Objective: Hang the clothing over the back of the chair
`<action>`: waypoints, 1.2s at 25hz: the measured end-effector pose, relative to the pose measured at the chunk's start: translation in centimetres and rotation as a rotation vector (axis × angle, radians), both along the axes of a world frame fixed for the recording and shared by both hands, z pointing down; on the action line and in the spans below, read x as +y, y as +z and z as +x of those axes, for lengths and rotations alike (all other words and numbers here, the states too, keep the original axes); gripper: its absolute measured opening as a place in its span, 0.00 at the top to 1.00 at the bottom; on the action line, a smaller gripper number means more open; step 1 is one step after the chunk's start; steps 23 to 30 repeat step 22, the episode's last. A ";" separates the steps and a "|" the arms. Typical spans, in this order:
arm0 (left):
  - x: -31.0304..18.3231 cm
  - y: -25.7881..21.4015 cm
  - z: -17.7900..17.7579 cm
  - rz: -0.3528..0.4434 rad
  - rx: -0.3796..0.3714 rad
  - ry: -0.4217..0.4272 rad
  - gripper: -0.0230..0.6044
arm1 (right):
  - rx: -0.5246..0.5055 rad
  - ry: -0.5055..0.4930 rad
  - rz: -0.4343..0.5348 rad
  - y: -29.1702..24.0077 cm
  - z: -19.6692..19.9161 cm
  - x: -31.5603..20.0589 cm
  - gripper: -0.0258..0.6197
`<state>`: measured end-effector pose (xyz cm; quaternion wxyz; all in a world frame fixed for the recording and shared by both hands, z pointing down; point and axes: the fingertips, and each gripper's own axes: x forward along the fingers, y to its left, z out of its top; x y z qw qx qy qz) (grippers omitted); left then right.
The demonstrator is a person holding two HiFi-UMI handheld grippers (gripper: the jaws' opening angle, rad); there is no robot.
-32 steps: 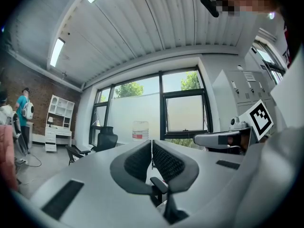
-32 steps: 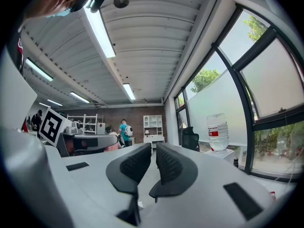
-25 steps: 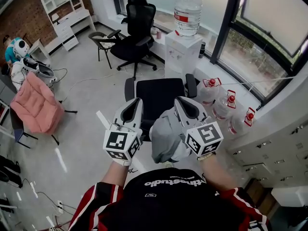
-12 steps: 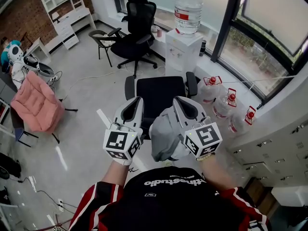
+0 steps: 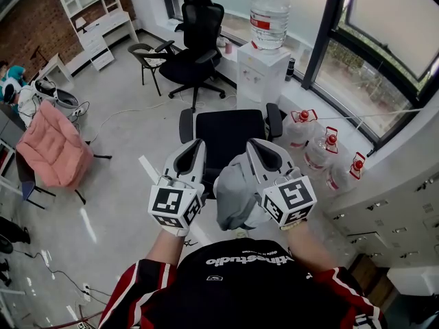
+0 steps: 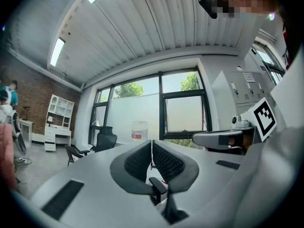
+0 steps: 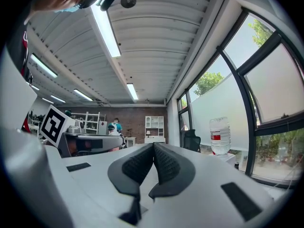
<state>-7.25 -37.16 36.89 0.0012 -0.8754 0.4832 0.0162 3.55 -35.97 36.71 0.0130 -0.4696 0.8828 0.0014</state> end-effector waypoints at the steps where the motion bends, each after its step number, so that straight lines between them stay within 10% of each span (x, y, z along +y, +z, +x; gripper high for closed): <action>1: 0.0 0.1 0.0 -0.002 0.000 0.000 0.92 | -0.002 -0.001 -0.001 0.0 0.0 0.0 0.94; 30: 0.4 -0.3 -0.3 0.000 -0.002 -0.008 0.92 | 0.000 -0.006 -0.022 0.1 0.0 0.2 0.94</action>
